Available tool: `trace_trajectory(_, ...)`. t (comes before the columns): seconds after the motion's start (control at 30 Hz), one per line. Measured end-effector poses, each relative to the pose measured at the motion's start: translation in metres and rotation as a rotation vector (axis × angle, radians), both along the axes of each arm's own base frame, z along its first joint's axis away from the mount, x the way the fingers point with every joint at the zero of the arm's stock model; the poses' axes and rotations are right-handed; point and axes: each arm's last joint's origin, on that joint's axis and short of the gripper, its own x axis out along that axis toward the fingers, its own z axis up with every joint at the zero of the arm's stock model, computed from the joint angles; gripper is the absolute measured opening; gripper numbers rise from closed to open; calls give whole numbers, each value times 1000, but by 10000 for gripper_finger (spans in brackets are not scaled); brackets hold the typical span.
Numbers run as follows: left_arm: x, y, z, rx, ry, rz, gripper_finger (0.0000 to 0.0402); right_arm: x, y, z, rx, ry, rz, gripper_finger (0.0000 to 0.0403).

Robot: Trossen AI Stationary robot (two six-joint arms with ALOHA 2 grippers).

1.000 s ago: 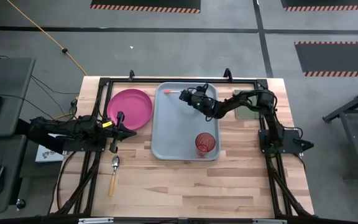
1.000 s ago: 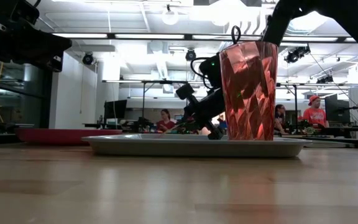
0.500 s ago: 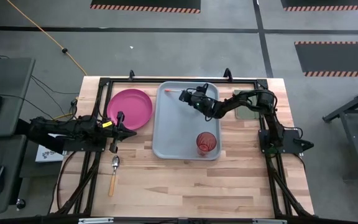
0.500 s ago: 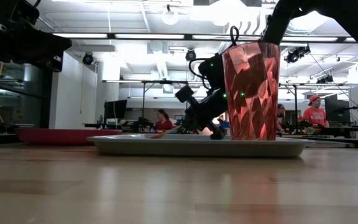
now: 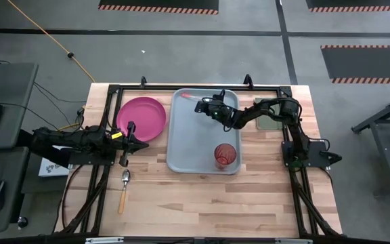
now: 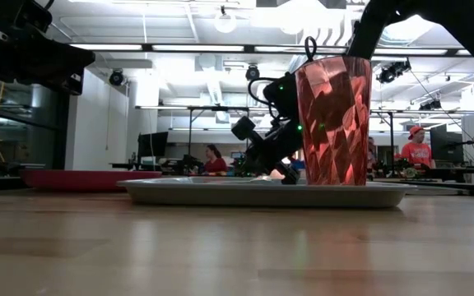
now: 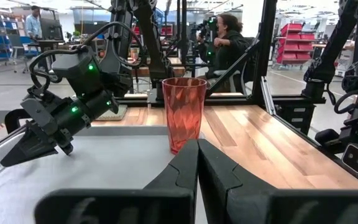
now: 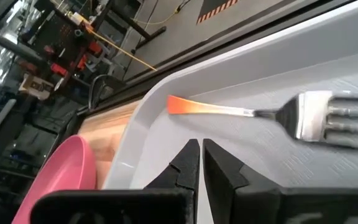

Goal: Pick and place plate/cup/fork/spoon on tray
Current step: Put the orange fork on the gray serving tray to the top left of the orange glass

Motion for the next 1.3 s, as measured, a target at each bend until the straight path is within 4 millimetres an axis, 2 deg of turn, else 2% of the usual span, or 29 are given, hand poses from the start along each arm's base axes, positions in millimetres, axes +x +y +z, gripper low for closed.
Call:
trace_trajectory(0.27,0,0,0,0,1,0,1,1,1,6,-32,4,65,26)
trace_trajectory(0.33,0,0,0,0,1,0,1,0,1,16,-72,33,86,41)
trace_trajectory(0.43,0,0,0,0,1,0,1,-2,3,40,-153,74,102,70)
trace_trajectory(0.67,0,0,0,0,1,-1,1,-19,5,80,-275,414,228,147)
trace_trajectory(0.83,0,0,0,0,0,0,1,-20,-18,98,-227,745,335,191)
trace_trajectory(1.03,0,0,0,0,0,0,1,-11,-46,95,-183,967,533,202)
trace_trajectory(1.17,0,0,0,0,0,0,1,-8,-50,81,-159,1047,620,202)
trace_trajectory(1.3,0,0,0,0,0,0,1,-3,-51,74,-230,1104,643,202)
